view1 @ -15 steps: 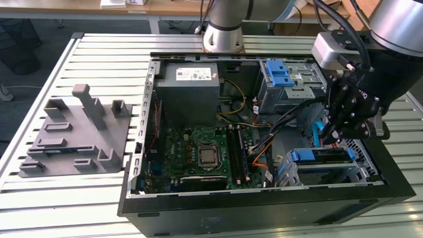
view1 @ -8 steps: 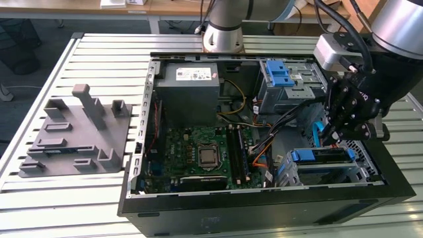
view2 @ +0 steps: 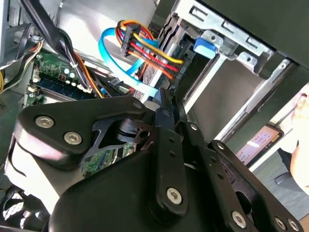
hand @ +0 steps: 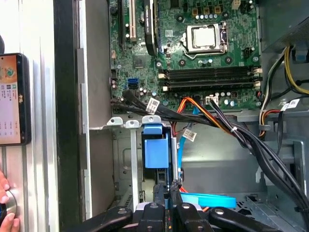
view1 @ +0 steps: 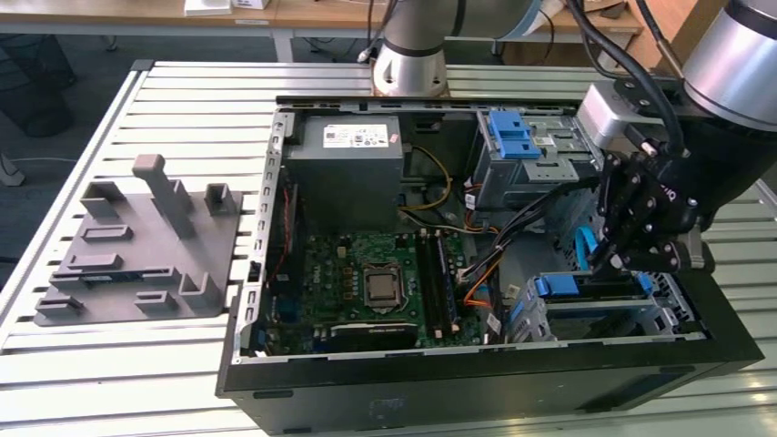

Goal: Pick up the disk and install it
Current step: 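Insert the second disk wire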

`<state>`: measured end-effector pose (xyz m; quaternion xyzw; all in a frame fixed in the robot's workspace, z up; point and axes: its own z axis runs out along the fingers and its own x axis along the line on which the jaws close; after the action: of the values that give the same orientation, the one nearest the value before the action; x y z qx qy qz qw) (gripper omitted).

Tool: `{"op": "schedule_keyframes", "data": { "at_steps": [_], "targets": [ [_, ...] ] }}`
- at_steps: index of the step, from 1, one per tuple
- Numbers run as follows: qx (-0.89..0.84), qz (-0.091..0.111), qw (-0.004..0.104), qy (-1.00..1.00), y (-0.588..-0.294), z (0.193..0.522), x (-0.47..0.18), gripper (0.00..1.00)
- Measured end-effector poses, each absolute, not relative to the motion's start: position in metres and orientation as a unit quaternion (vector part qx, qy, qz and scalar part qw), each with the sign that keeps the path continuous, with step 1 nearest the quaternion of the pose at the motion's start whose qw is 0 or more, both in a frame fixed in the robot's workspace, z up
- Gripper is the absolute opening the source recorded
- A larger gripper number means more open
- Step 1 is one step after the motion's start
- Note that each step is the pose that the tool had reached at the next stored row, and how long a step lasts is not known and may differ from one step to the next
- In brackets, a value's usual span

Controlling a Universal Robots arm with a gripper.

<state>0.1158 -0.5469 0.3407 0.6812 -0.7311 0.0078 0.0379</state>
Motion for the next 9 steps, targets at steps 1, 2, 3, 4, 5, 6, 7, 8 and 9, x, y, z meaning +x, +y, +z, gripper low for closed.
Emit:
{"op": "schedule_keyframes", "data": {
  "at_steps": [1, 2, 3, 4, 5, 6, 7, 8, 9],
  "targets": [
    [0.681, 0.007, 0.038, -0.731, -0.5469, 0.3401, 0.1163, 0.16],
    [0.681, 0.007, 0.038, -0.731, -0.5469, 0.3396, 0.1163, 0.16],
    [0.681, 0.007, 0.038, -0.731, -0.5469, 0.3393, 0.1163, 0.16],
    [0.681, 0.007, 0.038, -0.731, -0.5469, 0.3389, 0.1163, 0.16],
    [0.681, 0.007, 0.038, -0.731, -0.5469, 0.3385, 0.1163, 0.16],
    [0.681, 0.007, 0.038, -0.731, -0.5469, 0.3379, 0.1163, 0.16],
    [0.681, 0.007, 0.038, -0.731, -0.5469, 0.3373, 0.1163, 0.16],
    [0.681, 0.006, 0.038, -0.731, -0.5469, 0.3369, 0.1163, 0.16],
    [0.681, 0.006, 0.038, -0.731, -0.5469, 0.3364, 0.1163, 0.16]
  ]
}}
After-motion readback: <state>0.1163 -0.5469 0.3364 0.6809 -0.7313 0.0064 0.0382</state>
